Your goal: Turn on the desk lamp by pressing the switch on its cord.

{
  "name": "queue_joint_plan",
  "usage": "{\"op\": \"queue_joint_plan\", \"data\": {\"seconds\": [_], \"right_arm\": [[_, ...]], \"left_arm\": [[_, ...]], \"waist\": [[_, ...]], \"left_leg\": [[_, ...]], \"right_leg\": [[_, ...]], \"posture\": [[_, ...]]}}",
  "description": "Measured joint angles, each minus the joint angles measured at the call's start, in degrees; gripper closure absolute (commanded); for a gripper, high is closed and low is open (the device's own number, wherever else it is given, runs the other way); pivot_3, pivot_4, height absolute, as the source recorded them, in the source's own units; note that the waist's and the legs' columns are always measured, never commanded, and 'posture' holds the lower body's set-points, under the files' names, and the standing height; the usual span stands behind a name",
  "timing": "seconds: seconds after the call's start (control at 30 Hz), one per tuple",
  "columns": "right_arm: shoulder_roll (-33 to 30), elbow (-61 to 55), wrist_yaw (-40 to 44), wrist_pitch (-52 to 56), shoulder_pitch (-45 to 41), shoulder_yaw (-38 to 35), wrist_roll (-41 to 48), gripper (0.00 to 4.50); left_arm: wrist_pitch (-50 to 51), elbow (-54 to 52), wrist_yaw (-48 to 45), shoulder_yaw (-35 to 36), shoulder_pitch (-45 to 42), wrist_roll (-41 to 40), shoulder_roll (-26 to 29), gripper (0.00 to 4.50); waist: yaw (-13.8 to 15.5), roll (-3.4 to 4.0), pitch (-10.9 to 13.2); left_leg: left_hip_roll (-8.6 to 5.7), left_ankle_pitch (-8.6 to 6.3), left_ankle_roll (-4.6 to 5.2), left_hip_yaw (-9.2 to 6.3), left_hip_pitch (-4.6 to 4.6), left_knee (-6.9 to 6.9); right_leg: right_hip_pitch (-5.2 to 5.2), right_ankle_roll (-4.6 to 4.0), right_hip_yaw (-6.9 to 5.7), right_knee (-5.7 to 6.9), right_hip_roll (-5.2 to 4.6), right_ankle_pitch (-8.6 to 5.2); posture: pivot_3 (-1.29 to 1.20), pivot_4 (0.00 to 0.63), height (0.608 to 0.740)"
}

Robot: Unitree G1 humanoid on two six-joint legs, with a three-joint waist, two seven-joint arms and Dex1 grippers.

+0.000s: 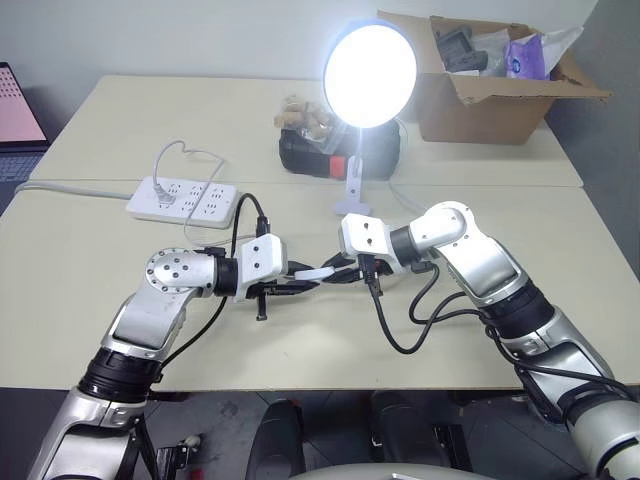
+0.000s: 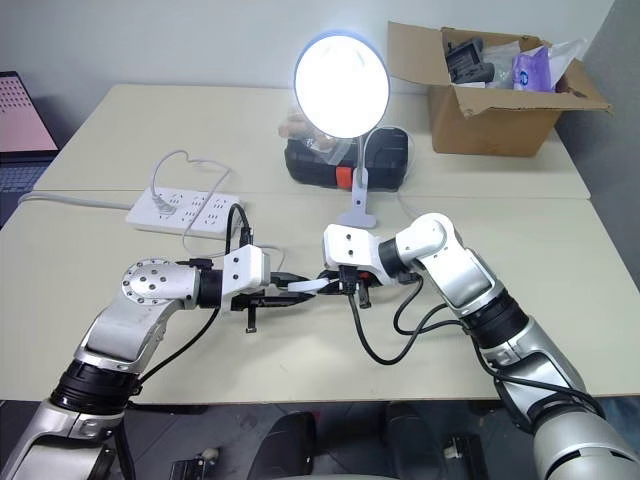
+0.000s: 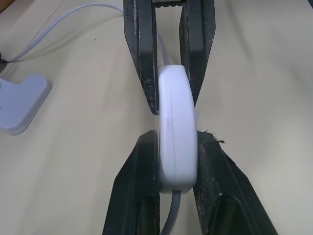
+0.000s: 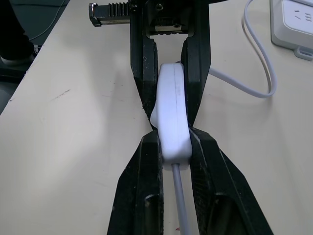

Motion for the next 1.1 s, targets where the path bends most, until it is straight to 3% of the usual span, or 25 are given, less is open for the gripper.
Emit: {"op": "queue_joint_plan", "data": {"seconds": [0.27, 0.33, 0.73, 0.93, 1.1], "right_arm": [[-0.08, 0.0, 0.09, -0.52, -0.06, 0.0, 0.0, 4.12], [-0.08, 0.0, 0.14, -0.72, -0.07, -0.01, 0.01, 4.12], [0.52, 3.86, -0.29, -4.13, -0.08, 1.11, -0.94, 4.12], [2.93, 18.51, -2.64, -12.03, -2.61, 1.05, -3.71, 4.12], [5.16, 29.02, -5.0, -18.38, -5.28, 1.0, -6.06, 4.12]], "left_arm": [[-0.94, 0.21, -0.25, 0.0, -0.17, 0.41, -0.25, 3.97], [-1.4, 0.22, -0.21, 0.0, -0.17, 0.58, -0.25, 3.29], [-4.8, 0.74, 1.14, 1.11, 0.63, 0.62, 1.35, 0.91], [-6.15, -0.59, 1.19, 7.58, 9.71, 0.17, 8.03, 0.86], [-3.87, -4.02, 2.69, 12.63, 16.19, -2.19, 8.6, 0.86]], "waist": [[0.0, 0.0, 0.0], [0.0, 0.0, 0.0], [-0.01, 0.0, 0.0], [-0.32, 0.06, 0.03], [-0.19, 0.05, 0.04]], "left_leg": [[0.0, 0.0, 0.0, 0.0, 0.0, 0.0], [0.0, 0.0, 0.0, 0.0, 0.0, 0.0], [0.01, 0.0, 0.0, 0.0, 0.01, 0.0], [0.03, 0.0, 0.0, 0.06, 0.05, -0.03], [0.03, 0.0, 0.0, 0.1, 0.04, -0.03]], "right_leg": [[0.0, 0.0, 0.0, 0.0, 0.0, 0.0], [0.0, 0.0, 0.0, 0.0, 0.0, 0.0], [0.0, 0.0, 0.01, 0.0, 0.0, 0.0], [-0.01, -0.02, 0.03, 0.01, -0.01, 0.0], [-0.01, -0.02, 0.06, -0.02, -0.03, -0.01]], "posture": [[0.0, 0.15, 0.74], [0.0, 0.15, 0.74], [0.0, 0.15, 0.74], [0.0, 0.15, 0.74], [0.0, 0.15, 0.74]]}}
